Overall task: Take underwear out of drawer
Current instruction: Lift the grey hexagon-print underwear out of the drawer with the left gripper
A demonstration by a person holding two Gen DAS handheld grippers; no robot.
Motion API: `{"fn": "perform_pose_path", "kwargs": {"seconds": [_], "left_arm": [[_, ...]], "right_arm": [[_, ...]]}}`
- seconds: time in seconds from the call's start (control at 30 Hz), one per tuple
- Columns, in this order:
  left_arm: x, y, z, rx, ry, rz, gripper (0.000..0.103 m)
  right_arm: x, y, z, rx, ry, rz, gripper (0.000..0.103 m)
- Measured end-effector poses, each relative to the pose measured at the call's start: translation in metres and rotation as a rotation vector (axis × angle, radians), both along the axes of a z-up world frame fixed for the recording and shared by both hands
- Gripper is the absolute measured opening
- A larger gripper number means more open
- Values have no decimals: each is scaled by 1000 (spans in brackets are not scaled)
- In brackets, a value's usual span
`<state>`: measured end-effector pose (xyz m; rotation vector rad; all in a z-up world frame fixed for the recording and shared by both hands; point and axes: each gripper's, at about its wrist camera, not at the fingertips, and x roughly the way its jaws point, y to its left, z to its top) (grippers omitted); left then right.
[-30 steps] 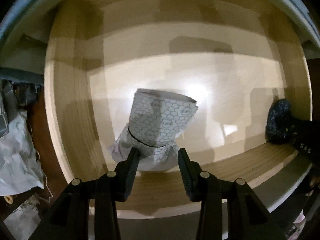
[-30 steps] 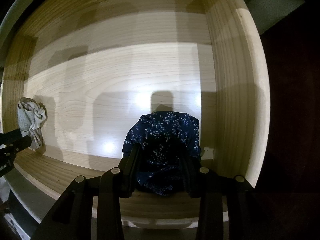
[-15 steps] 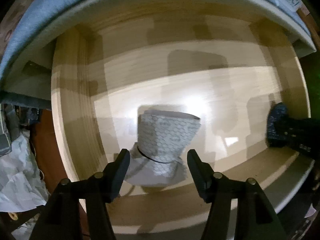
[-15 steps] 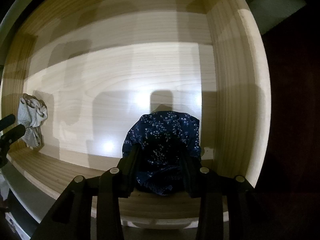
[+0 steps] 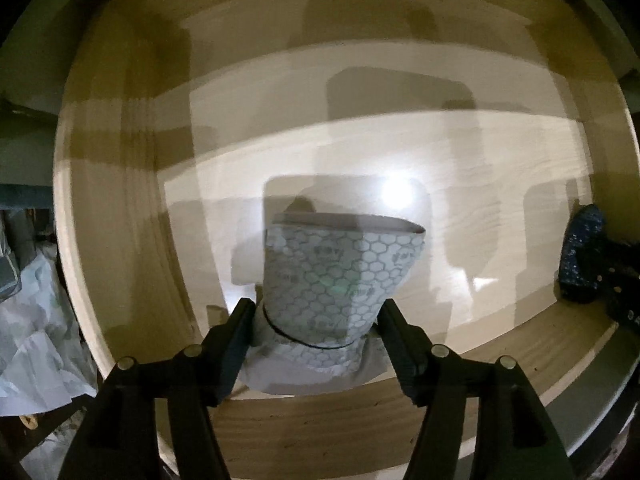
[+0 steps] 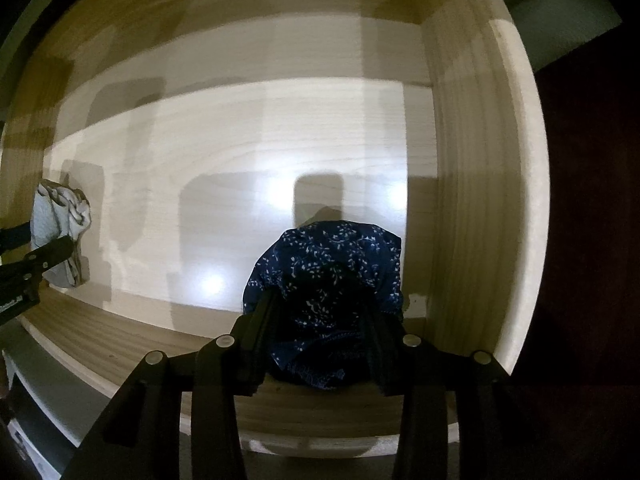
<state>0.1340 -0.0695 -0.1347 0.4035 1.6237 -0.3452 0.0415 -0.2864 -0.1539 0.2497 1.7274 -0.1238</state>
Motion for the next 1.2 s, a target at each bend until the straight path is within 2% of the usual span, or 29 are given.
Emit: {"fn": "perform_pose_path", "kwargs": {"seconds": [0.2,0.3,0.53,0.8,0.9,0.97,1.0,1.2], "left_arm": [[3,-7,-6,3,45,13,65],[6,-9,-6,1,42,31,64],[6,0,1,-62,20,79,53],[1,6,13,-112,-5,102,52],[-1,15,21,-127,-15,112,52],[-7,22,27,-146,-21,124,52],[-8,24,29,-149,-26,128,52],[-14,30,44,-167,-49,128,52]], "right_arm": [[4,8,0,-11,21,32,40],[10,14,0,-9,32,46,43],[16,16,-2,2,47,63,48],[13,10,4,49,37,54,52],[14,6,4,94,30,27,58],[15,8,5,146,31,22,73],[16,8,5,162,35,22,74],[18,18,3,44,80,73,72]]}}
